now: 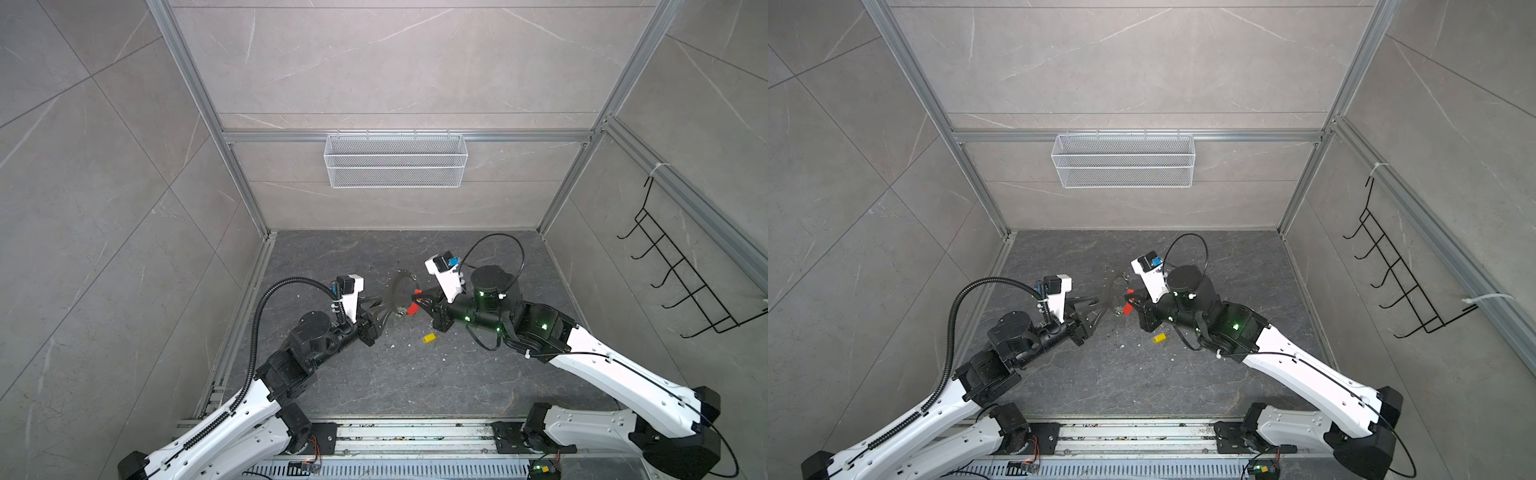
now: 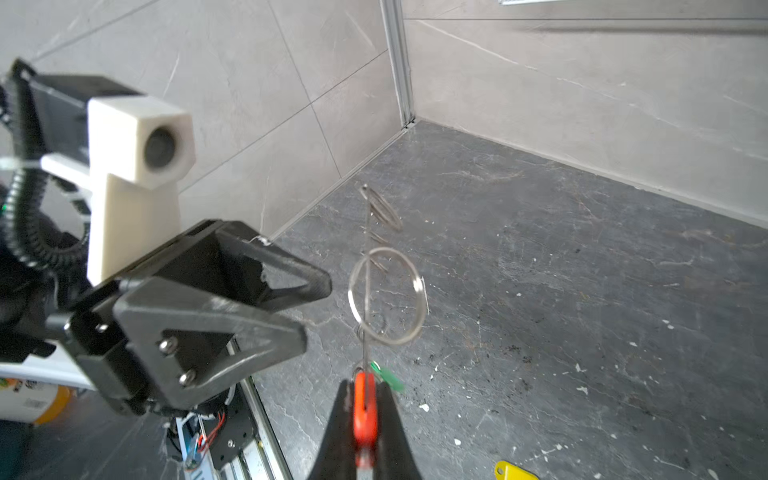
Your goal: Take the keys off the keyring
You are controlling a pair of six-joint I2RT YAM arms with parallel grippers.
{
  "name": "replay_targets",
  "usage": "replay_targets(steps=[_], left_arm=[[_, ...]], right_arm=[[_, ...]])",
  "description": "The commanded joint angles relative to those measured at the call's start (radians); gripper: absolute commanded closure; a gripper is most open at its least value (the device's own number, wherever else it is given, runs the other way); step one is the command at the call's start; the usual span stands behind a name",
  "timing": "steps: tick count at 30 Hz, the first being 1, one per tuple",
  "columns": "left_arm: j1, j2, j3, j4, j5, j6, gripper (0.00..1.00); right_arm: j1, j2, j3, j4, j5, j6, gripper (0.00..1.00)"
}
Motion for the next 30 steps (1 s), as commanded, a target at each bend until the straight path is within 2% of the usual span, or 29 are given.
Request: replay_targets(steps=[1, 3, 5, 7, 11, 17, 19, 22, 27, 30], left_arm=[[-0.002, -0.132, -0.057, 0.059, -0.073, -0.005, 0.56], [-0.002, -0.188, -0.078, 0.044, -0.11, 0.012, 0.56], [-0.002, -0.201, -0.077, 0.01, -0.141, 0.02, 0.56], [-0.002, -0.187, -0.078, 0.006, -0.139, 0.021, 0.56], [-0.002, -0.133, -0.058, -0.015, -0.138, 0.016, 0.56], [0.008, -0.065, -0.027, -0.007, -0.086, 0.011, 0.47], [0.04, -0.041, -0.006, -0.025, -0.059, -0.046, 0.46], [0.142, -0.03, 0.001, -0.023, 0.05, -0.179, 0.45], [0.319, -0.035, -0.008, 0.004, 0.193, -0.425, 0.41], [0.355, -0.012, -0.002, 0.012, 0.232, -0.508, 0.39]], right_arm=[[0.149, -0.014, 0.052, -0.033, 0.039, -0.186, 1.0], [0.169, 0.05, 0.035, -0.091, 0.117, -0.194, 1.0], [0.13, 0.127, 0.016, -0.141, 0.361, -0.126, 1.0], [0.101, 0.141, 0.006, -0.143, 0.426, -0.133, 1.0], [0.106, 0.117, 0.01, -0.103, 0.409, -0.147, 1.0], [0.106, 0.125, 0.049, -0.128, 0.315, -0.186, 1.0], [0.107, 0.127, 0.046, -0.137, 0.306, -0.21, 1.0], [0.112, 0.127, 0.021, -0.126, 0.331, -0.255, 1.0], [0.138, 0.122, -0.065, -0.001, 0.491, -0.368, 1.0], [0.161, 0.132, -0.109, 0.104, 0.568, -0.455, 1.0]])
